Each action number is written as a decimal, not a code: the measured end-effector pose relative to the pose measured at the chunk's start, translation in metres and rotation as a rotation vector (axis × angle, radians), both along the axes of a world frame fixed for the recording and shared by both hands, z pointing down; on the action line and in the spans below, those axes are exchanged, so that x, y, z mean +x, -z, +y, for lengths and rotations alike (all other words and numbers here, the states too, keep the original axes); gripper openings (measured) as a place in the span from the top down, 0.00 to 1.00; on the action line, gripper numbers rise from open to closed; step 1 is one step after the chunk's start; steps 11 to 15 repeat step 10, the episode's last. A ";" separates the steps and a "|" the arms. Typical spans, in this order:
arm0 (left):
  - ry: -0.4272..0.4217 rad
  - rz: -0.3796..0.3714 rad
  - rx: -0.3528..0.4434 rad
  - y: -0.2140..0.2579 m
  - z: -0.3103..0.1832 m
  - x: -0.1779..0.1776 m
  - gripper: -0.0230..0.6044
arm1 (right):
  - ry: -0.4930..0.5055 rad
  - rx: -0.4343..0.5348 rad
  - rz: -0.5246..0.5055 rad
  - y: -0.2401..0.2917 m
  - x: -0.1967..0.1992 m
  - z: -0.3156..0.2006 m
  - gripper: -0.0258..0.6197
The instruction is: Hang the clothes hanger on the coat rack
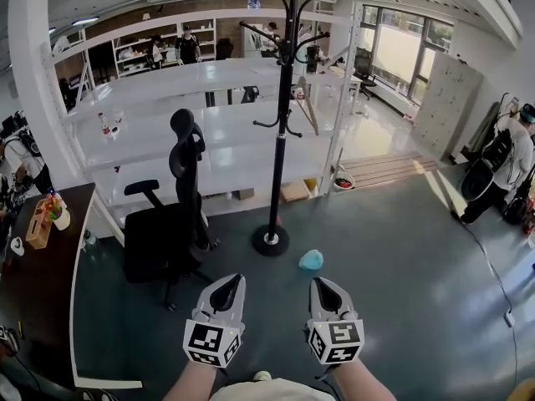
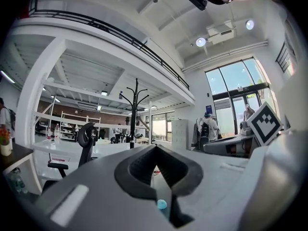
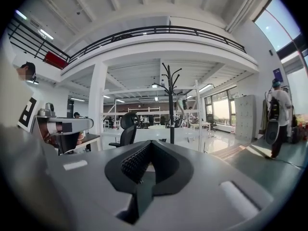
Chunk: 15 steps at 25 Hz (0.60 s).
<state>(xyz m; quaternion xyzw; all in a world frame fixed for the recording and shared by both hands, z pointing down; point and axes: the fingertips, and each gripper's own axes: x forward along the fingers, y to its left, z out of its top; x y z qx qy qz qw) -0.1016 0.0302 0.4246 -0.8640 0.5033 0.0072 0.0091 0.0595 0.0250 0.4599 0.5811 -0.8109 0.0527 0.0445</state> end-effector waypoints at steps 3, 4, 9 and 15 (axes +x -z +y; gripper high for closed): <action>-0.003 0.008 -0.008 -0.002 0.002 0.000 0.96 | -0.007 -0.002 -0.003 -0.002 0.003 0.002 0.92; -0.003 0.006 -0.008 -0.002 0.002 0.000 0.96 | -0.009 -0.002 -0.004 -0.001 0.003 0.003 0.92; -0.008 -0.004 -0.008 0.001 0.001 -0.001 0.96 | -0.007 -0.013 0.001 -0.002 0.000 0.003 0.92; -0.009 -0.007 -0.009 0.001 0.001 -0.002 0.96 | -0.007 -0.016 0.002 -0.002 -0.001 0.003 0.92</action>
